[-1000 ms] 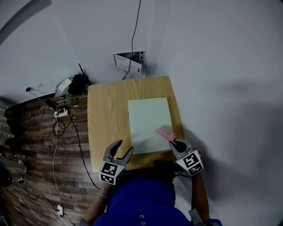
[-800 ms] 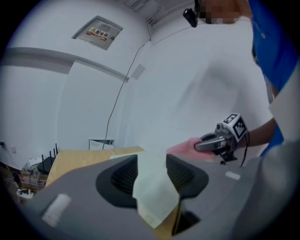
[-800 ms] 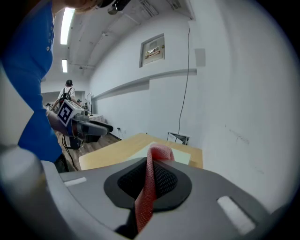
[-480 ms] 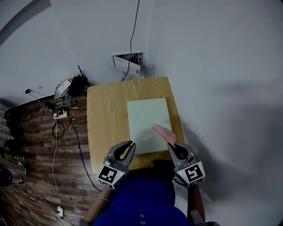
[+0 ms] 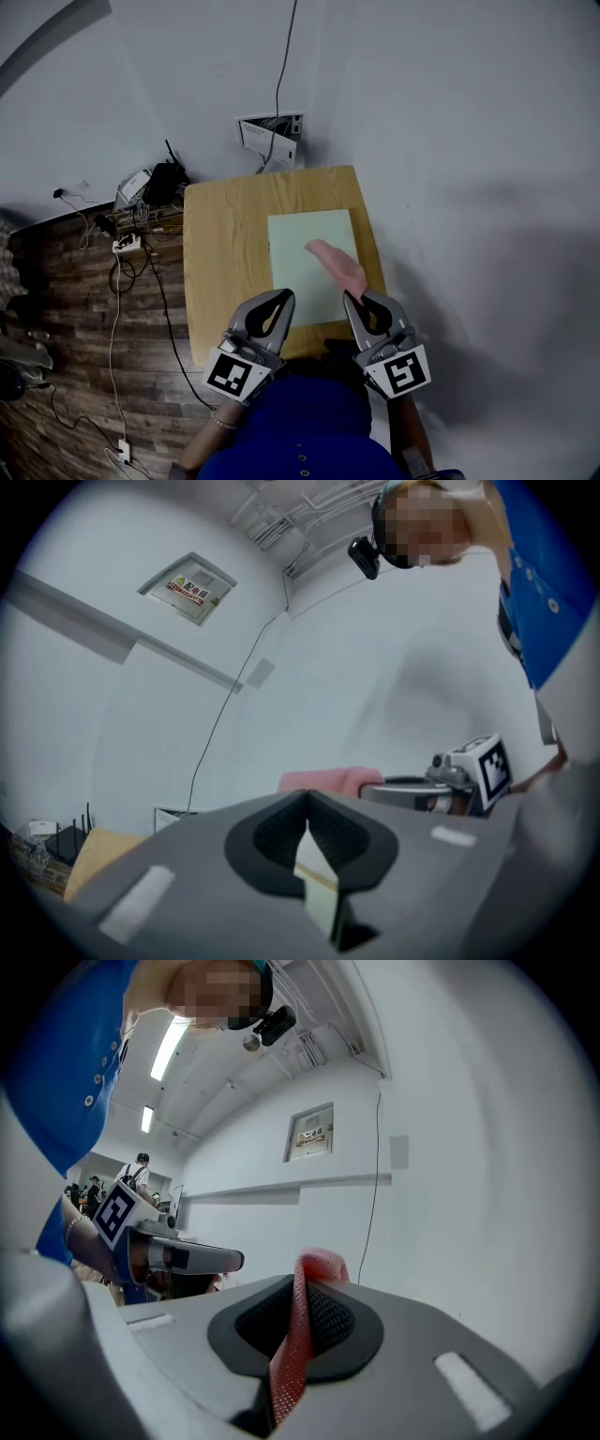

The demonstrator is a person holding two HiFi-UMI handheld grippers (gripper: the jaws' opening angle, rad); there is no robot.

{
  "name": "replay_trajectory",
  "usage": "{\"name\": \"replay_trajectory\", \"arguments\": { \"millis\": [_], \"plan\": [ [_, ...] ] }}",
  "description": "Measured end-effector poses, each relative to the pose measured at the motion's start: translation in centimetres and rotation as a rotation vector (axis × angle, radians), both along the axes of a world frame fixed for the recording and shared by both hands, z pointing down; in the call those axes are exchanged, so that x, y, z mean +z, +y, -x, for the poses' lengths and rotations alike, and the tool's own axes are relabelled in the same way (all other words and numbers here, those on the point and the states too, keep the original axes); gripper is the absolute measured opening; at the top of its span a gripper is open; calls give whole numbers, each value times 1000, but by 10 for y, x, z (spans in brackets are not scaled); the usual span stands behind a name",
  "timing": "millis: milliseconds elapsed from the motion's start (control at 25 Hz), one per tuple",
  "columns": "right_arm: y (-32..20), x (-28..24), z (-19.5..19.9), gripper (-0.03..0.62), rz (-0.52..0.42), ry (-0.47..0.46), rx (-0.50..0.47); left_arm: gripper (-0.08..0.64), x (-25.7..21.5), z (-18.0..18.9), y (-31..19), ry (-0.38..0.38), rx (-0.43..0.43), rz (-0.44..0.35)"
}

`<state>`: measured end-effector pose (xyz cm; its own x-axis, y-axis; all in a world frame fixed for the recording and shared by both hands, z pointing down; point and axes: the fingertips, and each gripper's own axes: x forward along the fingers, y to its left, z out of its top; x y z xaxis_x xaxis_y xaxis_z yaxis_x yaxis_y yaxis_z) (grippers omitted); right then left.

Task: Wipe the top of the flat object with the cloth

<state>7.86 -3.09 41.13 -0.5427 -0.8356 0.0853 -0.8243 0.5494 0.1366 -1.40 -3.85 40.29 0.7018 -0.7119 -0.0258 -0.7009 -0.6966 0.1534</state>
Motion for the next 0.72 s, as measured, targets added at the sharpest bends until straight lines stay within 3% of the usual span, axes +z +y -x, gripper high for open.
{"name": "replay_trajectory", "arguments": {
  "millis": [280,720],
  "plan": [
    [-5,-35,12,14,-73,-12,-7,2,-35,-7,3,0,-30,-42],
    [-10,-42,12,12,-66,-59,0,2,-39,-18,-1,-2,-36,-52]
  ]
}}
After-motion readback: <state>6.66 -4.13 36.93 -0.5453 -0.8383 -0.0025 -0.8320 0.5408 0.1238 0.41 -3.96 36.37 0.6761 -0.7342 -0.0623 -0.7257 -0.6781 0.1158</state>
